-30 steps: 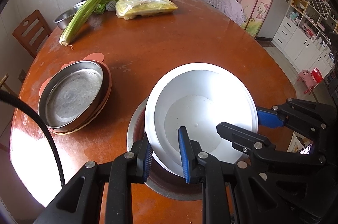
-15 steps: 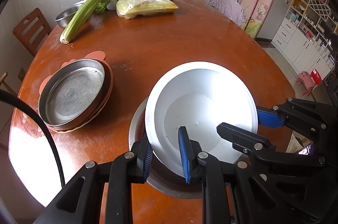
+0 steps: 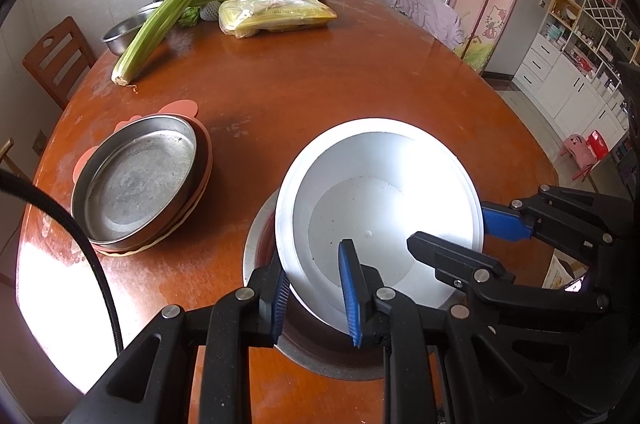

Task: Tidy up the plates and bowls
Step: 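Lower the red-printed bowl into the white bowl with the left gripper, then open the left gripper and withdraw from the nested bowls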

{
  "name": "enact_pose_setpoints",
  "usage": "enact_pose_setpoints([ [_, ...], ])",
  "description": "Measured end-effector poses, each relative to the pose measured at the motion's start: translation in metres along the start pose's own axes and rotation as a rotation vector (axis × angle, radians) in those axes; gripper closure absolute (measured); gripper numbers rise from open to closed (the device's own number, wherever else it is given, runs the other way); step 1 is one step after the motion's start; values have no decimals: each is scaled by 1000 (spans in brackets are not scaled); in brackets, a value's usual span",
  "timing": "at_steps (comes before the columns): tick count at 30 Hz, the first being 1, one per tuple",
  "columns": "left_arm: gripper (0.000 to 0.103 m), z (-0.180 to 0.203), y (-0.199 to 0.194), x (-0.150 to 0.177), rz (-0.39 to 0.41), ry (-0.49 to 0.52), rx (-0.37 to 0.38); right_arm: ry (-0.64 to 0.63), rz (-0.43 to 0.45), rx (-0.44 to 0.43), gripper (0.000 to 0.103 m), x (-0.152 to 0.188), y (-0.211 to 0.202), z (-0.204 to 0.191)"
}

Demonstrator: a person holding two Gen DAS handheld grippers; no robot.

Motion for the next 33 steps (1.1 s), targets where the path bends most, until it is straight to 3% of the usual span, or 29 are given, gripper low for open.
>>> enact_pose_setpoints([
  [33, 79, -4, -12, -1, 35, -12, -1, 30, 52, 40, 69, -5, -12, 9],
])
Point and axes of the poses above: each gripper's, at about its wrist camera, not at the fingertips, and y roughly the way its jaws point, z to its right, x to its underside, the point moved 7 cm from there along y, roughly the way its jaws point, and after that the axes turned 1 degree about y, right-handed, at the moved point
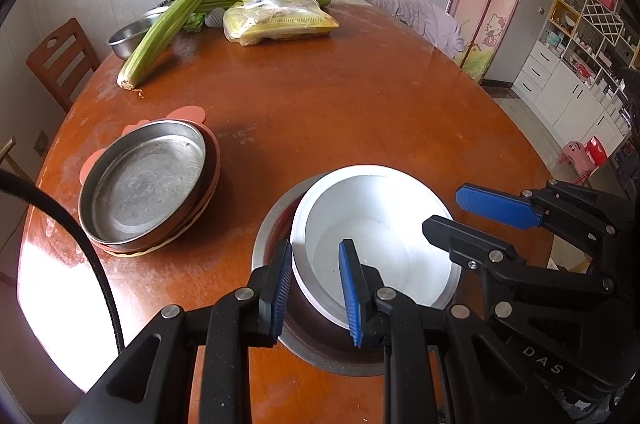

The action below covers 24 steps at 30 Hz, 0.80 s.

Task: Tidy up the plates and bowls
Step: 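Open the left gripper and withdraw from the nested bowls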

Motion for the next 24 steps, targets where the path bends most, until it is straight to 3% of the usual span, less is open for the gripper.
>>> enact_pose_setpoints([
  [3, 70, 0, -7, -2, 22, 2, 0, 4, 16, 1, 69, -2, -5, 1],
  [5, 57, 1, -12, -4, 38, 10, -7, 6, 24, 1, 69, -4, -8, 1],
  [15, 55, -3, -27, -11, 84, 7, -24, 3, 80, 8, 68, -14, -25, -2],
  [19, 48, -8, -34, -12, 101, 4, -47, -5, 112, 15, 67, -20, -31, -4],
  [24, 45, -16, -39, -12, 110, -10, -69, -14, 145, 4, 59, -30, -36, -7],
])
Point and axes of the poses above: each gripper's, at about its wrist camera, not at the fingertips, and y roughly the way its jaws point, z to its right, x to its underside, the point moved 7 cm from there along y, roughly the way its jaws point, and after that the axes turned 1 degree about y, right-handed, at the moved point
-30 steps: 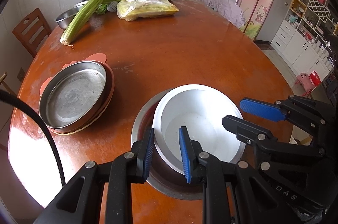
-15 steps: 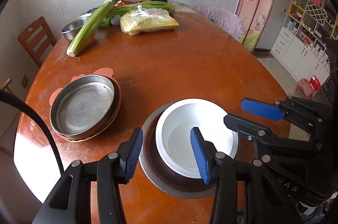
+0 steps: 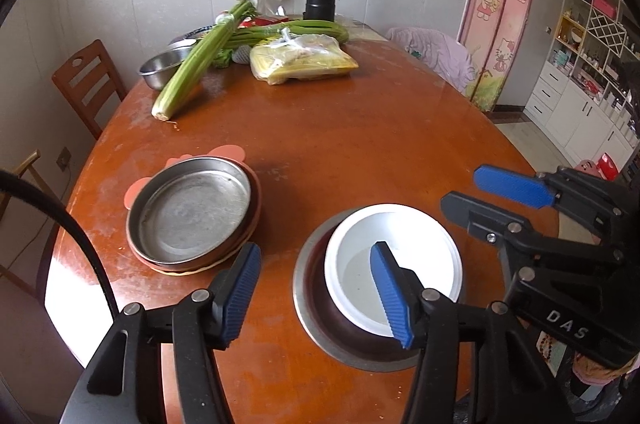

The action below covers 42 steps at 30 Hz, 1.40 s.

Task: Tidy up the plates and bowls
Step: 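Open the left gripper and withdraw from the nested bowls, then reach the left gripper to the steel bowl rim and close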

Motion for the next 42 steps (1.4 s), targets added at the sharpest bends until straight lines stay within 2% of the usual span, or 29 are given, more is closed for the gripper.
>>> enact_pose_setpoints([
  [4, 40, -6, 3, 2, -9, -9, -12, -6, 9, 5, 57, -3, 1, 0],
  [13, 39, -9, 21, 7, -49, -15, -6, 66, -44, 10, 52, 9, 15, 24],
  [19, 37, -9, 30, 12, -73, -41, 52, 127, -97, 16, 50, 25, 25, 43],
  [23, 36, -7, 35, 17, -94, -51, 84, 148, -122, -6, 50, 32, 30, 45],
  [42, 34, -11, 56, 30, -149, -88, 106, 181, -196, -67, 50, 55, 51, 33],
])
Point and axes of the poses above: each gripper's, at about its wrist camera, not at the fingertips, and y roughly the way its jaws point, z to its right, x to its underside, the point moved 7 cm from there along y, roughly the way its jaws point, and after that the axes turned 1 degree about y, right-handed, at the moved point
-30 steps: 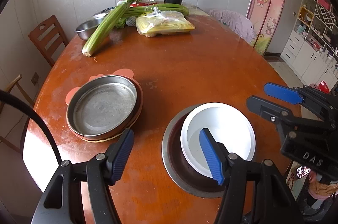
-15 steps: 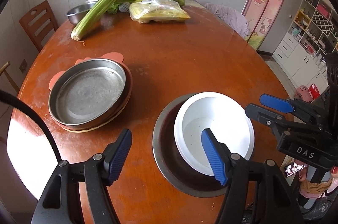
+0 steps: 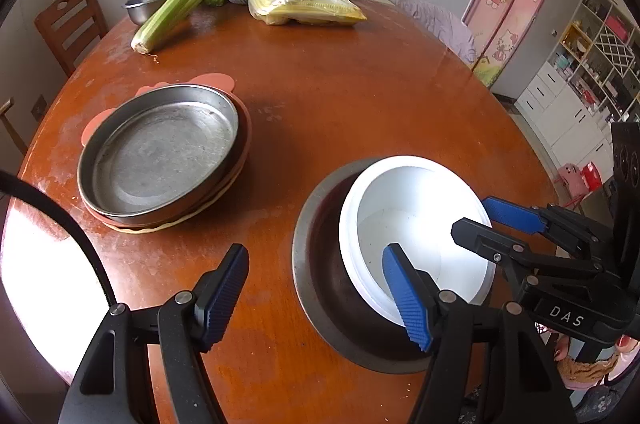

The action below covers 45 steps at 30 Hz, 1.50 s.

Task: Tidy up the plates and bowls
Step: 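Reach the left gripper to the steel bowl rim and close, then lift the nested bowl stack and carry it toward the steel pan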

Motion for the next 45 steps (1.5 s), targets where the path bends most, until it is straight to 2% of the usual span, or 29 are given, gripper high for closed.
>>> enact_pose_setpoints([
  [13, 32, 2, 11, 3, -25, 6, -13, -2, -30, -36, 50, 6, 9, -3],
  [24, 30, 2, 21, 7, -57, 10, -21, -10, -95, -61, 49, 16, 24, -9],
  [34, 30, 4, 25, 10, -71, 15, -27, 19, -100, -87, 49, 16, 26, -6],
  [40, 34, 6, 29, 12, -91, 10, -14, 20, -98, -96, 49, 17, 25, -7],
  [45, 40, 10, 30, 13, -92, 13, 3, 17, -101, -102, 52, 17, 25, -9],
])
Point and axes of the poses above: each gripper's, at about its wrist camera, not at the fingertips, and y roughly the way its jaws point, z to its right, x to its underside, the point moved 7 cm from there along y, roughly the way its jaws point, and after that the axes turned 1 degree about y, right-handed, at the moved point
